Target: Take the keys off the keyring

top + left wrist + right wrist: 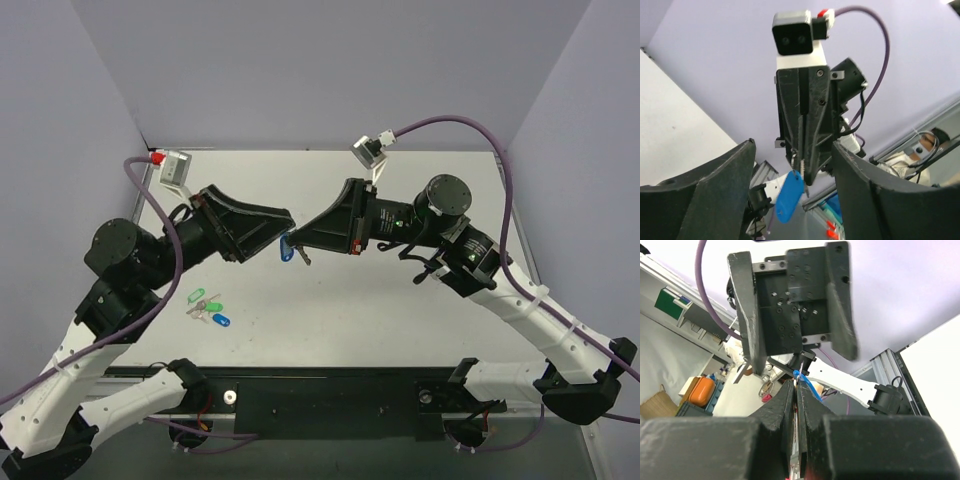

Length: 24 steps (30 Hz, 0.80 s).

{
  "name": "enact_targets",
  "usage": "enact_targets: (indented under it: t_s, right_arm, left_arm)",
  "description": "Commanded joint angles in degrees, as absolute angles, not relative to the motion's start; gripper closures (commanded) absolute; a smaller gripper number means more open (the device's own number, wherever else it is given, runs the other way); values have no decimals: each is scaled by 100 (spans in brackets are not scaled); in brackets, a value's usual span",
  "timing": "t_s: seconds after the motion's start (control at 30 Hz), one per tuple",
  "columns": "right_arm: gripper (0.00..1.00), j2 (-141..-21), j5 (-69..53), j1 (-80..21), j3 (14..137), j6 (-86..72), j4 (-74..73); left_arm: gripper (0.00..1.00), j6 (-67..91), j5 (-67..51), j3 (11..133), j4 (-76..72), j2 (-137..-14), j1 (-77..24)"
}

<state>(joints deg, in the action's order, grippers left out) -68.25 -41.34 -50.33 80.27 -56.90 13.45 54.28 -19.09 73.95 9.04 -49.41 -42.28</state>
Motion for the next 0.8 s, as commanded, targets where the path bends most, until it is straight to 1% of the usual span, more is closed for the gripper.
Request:
enact_targets:
  t_s: [0.0, 0.07, 0.23, 0.3, 0.43, 0.5, 0.77]
  right_arm:
    - [100, -6627, -3921, -5054, 7928, -5529, 1687]
    - [100, -6566, -3789, -5045, 7867, -5485, 1696]
    - [100, -6478, -3560, -5054, 7822, -5441, 1784]
    - [100, -6425, -3446, -5054, 7796, -5414, 1898]
    - [100, -6346, -3235, -5045, 7664, -5414, 2100]
    - [100, -6372, -3217, -5054, 7629, -5449, 2188]
    - [100, -6469, -3261, -5045, 7681, -5520, 2268]
  left_arm:
    - [40, 5494, -1100, 7286, 254, -4614, -4228]
    - [42, 5379, -1011, 7382, 395, -4597, -4236]
    - [39, 5405, -897, 7374, 317, -4597, -4236]
    - [39, 5527, -731, 7216, 115, -4501, -4236]
    - [37, 5985, -449, 6505, -781, -4237, -4236]
    - [39, 6134, -439, 6259, -1176, -4184, -4236]
    - [47, 6161, -545, 6170, -1266, -4271, -4236]
